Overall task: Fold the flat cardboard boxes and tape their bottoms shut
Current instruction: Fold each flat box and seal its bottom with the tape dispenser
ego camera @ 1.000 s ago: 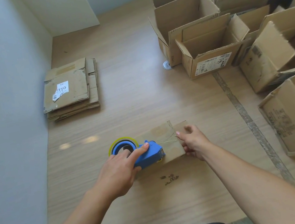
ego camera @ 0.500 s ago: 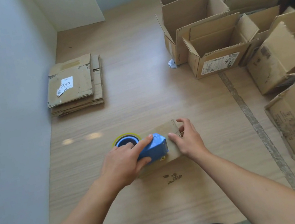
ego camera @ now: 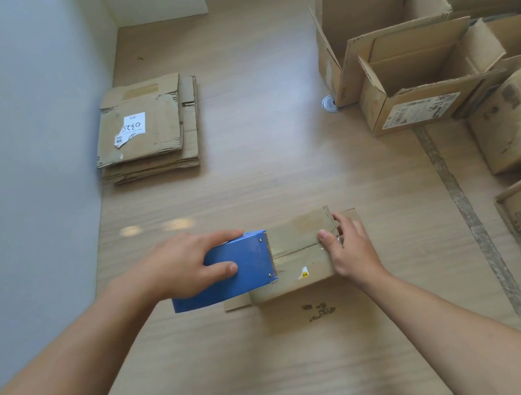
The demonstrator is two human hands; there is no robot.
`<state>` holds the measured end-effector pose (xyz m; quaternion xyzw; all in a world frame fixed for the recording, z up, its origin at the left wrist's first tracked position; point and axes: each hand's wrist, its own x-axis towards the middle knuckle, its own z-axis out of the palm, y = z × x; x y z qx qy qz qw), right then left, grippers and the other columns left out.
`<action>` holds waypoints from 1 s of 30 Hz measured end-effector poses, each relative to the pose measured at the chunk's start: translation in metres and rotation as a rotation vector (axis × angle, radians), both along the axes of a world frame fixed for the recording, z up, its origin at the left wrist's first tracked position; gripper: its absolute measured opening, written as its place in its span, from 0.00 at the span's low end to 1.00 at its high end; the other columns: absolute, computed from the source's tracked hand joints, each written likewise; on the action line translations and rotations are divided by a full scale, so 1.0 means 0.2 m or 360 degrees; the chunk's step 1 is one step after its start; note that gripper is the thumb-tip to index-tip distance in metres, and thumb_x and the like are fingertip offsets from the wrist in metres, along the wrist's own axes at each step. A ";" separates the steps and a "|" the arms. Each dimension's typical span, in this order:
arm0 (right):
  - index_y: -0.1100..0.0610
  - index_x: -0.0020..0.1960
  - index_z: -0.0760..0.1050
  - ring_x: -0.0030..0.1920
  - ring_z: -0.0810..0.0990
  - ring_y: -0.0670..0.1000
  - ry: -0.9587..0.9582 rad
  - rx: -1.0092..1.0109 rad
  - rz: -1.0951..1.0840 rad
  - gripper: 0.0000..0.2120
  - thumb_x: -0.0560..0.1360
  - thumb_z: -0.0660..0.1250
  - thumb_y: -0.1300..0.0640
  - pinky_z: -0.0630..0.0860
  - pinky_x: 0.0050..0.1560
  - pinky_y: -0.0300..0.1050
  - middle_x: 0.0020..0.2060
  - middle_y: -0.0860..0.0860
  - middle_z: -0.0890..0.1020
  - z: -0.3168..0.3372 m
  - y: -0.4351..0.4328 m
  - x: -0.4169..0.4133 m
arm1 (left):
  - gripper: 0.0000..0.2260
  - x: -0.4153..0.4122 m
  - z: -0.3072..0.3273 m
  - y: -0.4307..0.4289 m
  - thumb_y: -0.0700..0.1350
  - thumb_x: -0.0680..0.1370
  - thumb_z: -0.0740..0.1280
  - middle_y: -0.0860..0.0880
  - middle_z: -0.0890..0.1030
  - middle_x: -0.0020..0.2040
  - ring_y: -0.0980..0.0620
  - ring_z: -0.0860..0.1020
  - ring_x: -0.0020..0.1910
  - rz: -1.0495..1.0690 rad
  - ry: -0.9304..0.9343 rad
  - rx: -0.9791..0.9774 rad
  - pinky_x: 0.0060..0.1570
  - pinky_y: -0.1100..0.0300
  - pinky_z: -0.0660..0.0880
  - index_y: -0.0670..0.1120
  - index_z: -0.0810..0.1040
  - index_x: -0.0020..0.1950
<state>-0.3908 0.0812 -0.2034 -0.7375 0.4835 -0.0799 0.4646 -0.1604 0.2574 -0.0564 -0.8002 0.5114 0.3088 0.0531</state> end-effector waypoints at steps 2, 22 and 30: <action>0.53 0.76 0.64 0.61 0.73 0.55 0.0016 0.0005 0.0015 0.27 0.81 0.62 0.45 0.70 0.64 0.50 0.62 0.56 0.70 0.00 0.00 0.00 | 0.38 0.03 0.01 0.00 0.73 0.63 0.50 0.56 0.78 0.63 0.51 0.74 0.60 0.0026 0.0065 0.0018 0.59 0.53 0.72 0.68 0.63 0.73; 0.53 0.77 0.64 0.61 0.73 0.54 0.0083 0.0025 0.0033 0.34 0.76 0.60 0.37 0.67 0.64 0.45 0.57 0.51 0.70 0.02 0.00 -0.01 | 0.16 0.31 -0.12 0.24 0.57 0.77 0.67 0.60 0.79 0.59 0.54 0.76 0.58 0.0376 0.0246 0.0438 0.61 0.55 0.72 0.66 0.73 0.64; 0.45 0.73 0.68 0.56 0.78 0.53 0.0007 0.0143 -0.0003 0.39 0.67 0.55 0.27 0.73 0.62 0.51 0.55 0.53 0.79 0.00 -0.02 -0.02 | 0.19 0.14 -0.28 0.08 0.58 0.76 0.63 0.54 0.80 0.55 0.50 0.76 0.52 0.0316 0.0029 0.0296 0.52 0.54 0.75 0.63 0.73 0.67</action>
